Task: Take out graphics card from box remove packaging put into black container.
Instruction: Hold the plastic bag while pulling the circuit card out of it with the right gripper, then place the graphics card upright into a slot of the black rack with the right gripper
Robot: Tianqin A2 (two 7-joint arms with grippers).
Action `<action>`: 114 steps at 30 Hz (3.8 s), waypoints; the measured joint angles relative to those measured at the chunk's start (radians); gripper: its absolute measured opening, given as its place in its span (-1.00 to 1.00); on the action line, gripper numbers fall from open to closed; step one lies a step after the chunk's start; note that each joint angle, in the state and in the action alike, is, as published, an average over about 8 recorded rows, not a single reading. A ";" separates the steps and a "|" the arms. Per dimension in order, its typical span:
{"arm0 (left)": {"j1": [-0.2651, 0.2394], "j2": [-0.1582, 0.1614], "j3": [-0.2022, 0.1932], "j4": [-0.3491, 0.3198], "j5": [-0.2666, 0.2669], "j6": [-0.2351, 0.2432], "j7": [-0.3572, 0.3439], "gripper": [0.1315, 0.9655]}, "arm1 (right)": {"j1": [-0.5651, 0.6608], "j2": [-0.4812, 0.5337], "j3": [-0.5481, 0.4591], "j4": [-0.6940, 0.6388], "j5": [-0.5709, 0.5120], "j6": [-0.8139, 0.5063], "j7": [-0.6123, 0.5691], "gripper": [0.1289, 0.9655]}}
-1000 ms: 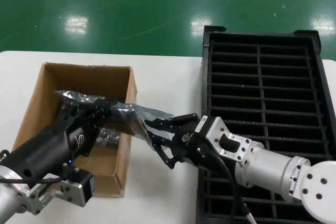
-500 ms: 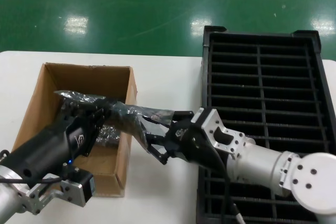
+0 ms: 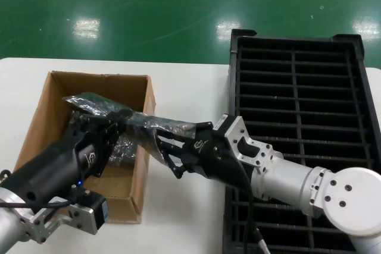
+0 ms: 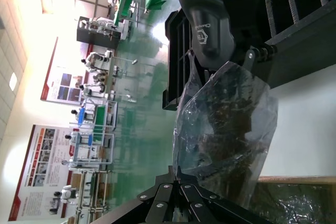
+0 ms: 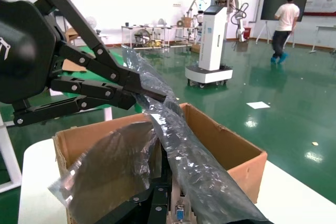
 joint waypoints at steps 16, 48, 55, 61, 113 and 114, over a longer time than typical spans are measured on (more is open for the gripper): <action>0.000 0.000 0.000 0.000 0.000 0.000 0.000 -0.98 | -0.080 0.106 0.010 0.171 0.038 -0.002 -0.021 -0.86; 0.000 0.000 0.000 0.000 0.000 0.000 0.000 -0.98 | -0.257 0.279 0.125 0.446 0.087 0.084 -0.084 -0.86; 0.000 0.000 0.000 0.000 0.000 0.000 0.000 -0.98 | -0.300 0.422 0.189 0.527 0.158 0.037 -0.088 -0.86; 0.000 0.000 0.000 0.000 0.000 0.000 0.000 -0.98 | -0.332 0.567 0.272 0.591 0.199 0.002 -0.036 -0.86; 0.000 0.000 0.000 0.000 0.000 0.000 0.000 -0.98 | 0.238 0.700 0.085 0.498 -0.002 -0.709 0.247 -0.86; 0.000 0.000 0.000 0.000 0.000 0.000 0.000 -0.98 | 0.247 0.704 0.083 0.497 0.004 -0.723 0.244 -0.86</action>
